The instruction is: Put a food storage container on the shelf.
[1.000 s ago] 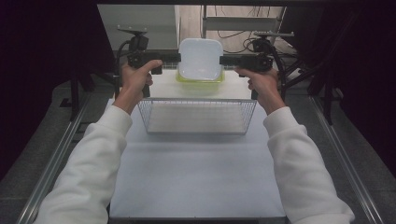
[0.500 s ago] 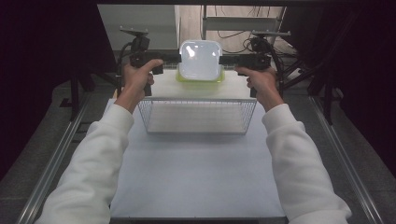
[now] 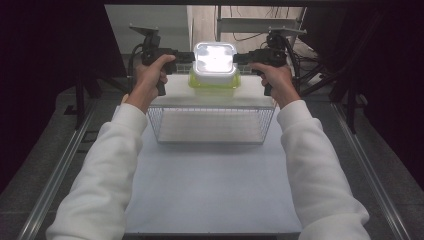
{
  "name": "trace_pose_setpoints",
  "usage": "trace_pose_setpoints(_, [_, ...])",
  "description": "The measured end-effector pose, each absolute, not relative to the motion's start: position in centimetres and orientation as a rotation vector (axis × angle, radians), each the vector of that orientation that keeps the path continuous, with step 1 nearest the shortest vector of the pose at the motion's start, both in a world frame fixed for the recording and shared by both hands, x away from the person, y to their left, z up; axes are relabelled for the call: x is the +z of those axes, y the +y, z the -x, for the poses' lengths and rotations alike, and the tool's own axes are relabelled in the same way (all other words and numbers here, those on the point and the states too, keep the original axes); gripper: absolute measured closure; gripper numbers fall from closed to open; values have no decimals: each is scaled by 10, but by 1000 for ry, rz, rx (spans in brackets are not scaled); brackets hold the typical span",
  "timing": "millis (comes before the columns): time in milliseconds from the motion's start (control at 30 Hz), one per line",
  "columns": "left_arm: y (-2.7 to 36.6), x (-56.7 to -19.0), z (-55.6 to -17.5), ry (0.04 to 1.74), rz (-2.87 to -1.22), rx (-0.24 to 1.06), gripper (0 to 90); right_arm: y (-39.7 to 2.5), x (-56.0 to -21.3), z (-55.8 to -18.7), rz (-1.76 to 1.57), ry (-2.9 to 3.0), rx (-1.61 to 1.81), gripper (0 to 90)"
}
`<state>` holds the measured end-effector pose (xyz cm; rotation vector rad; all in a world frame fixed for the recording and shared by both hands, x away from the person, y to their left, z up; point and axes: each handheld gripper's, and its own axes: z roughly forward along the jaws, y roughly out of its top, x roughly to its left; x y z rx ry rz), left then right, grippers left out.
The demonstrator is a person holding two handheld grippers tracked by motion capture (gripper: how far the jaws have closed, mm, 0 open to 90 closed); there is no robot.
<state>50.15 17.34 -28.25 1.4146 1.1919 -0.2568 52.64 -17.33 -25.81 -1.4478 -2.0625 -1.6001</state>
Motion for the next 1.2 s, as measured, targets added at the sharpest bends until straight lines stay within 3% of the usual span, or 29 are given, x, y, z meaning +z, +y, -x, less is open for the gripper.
trace_pose_setpoints(433, [175, -293, -515, 1232, -1362, -332, 727, -172, -265, -549, 1509, -1962, -1547, 656])
trace_pose_setpoints(700, [178, -280, -501, 1184, -1408, -132, 423, -175, -259, -537, 1471, -2012, -1686, 403])
trace_pose_setpoints(900, [180, -272, -476, 1118, -1444, -24, 353, -186, -255, -514, 1386, -2119, -1778, 322])
trace_pose_setpoints(1200, [180, -289, -417, 1047, -1533, 95, 285, -210, -266, -470, 1249, -2205, -1842, 280])
